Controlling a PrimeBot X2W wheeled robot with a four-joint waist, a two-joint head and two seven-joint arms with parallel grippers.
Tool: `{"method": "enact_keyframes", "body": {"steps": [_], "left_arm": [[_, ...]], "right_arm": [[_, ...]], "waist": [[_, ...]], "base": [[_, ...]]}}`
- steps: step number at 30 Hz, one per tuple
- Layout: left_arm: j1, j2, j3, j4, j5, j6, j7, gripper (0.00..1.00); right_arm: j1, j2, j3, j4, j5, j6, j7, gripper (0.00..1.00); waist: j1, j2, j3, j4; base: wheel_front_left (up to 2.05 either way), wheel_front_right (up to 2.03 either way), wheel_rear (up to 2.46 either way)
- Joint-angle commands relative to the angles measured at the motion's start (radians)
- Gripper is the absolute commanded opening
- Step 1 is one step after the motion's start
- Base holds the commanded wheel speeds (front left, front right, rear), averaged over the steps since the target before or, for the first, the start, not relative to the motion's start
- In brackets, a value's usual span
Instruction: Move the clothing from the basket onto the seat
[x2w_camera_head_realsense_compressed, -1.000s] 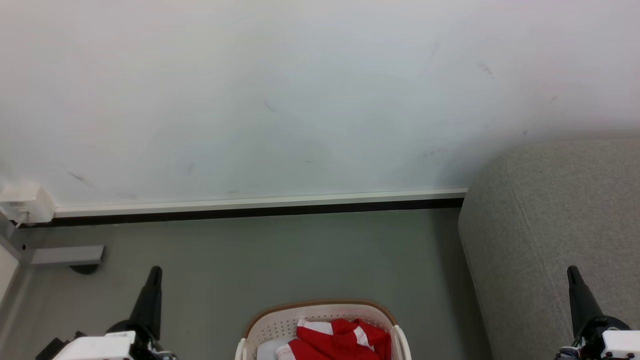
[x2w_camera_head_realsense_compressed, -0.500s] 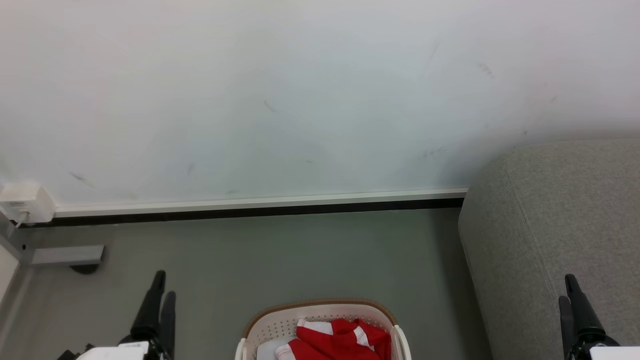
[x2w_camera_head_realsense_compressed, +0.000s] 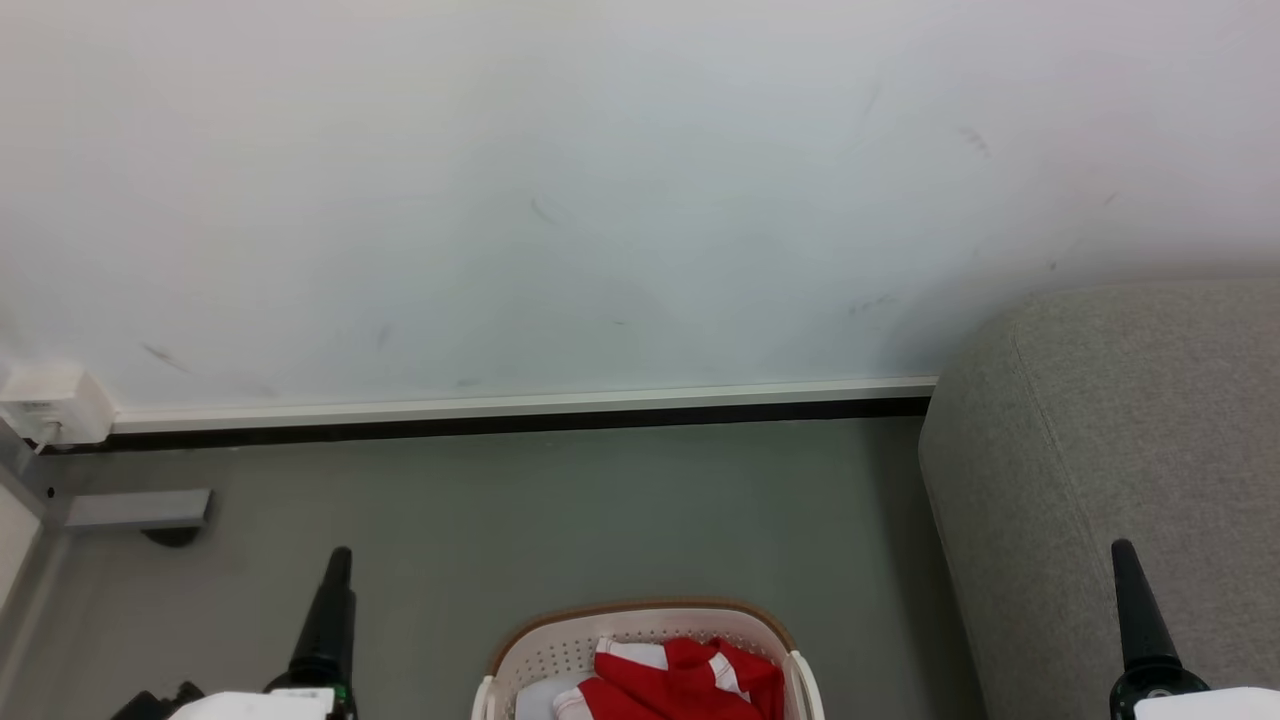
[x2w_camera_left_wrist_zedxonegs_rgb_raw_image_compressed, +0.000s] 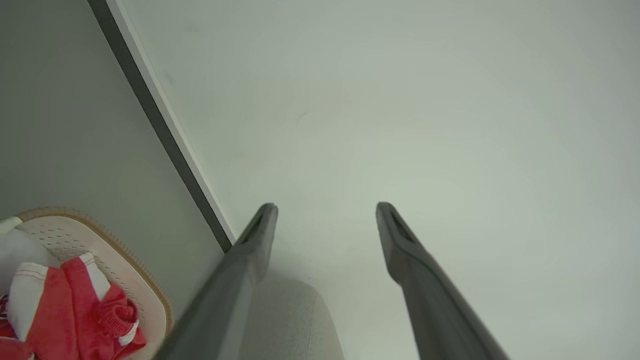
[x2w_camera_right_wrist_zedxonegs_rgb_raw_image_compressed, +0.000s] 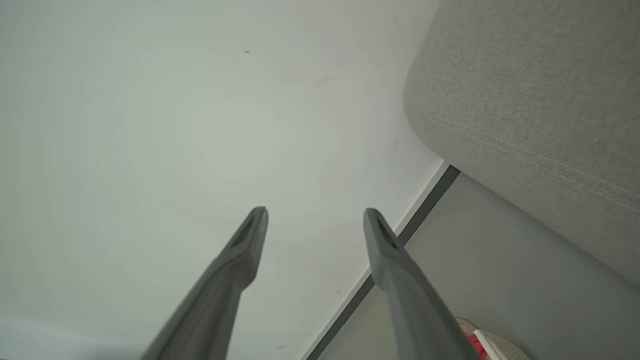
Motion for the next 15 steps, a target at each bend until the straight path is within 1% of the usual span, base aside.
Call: {"method": "enact_keyframes", "body": {"steps": [1, 7, 8, 15], "left_arm": [[-0.005, 0.006, -0.006, -0.019, 0.052, 0.007, -0.012, 1.0], [0.003, 0.007, -0.023, -0.037, 0.17, 0.028, -0.036, 1.0], [0.003, 0.007, -0.023, -0.037, 0.17, 0.028, -0.036, 1.0], [0.013, 0.007, -0.045, -0.057, 0.309, 0.052, -0.062, 1.0]], "right_arm": [[-0.003, -0.01, 0.008, -0.028, -0.061, 0.0, -0.015, 1.0], [0.005, -0.012, 0.025, -0.047, -0.203, -0.001, -0.039, 1.0], [0.005, -0.012, 0.025, -0.047, -0.203, -0.001, -0.039, 1.0], [0.015, -0.017, 0.033, -0.063, -0.387, -0.001, -0.065, 1.0]], "waist": [[0.0, -0.0001, 0.0, 0.001], [0.0, -0.0001, 0.0, 0.004], [0.0, -0.0001, 0.0, 0.004], [0.0, -0.0001, 0.0, 0.009]], "base": [[0.0, 0.0, 0.0], [0.0, 0.0, 0.0], [0.0, 0.0, 0.0], [0.0, 0.0, 0.0]]}}
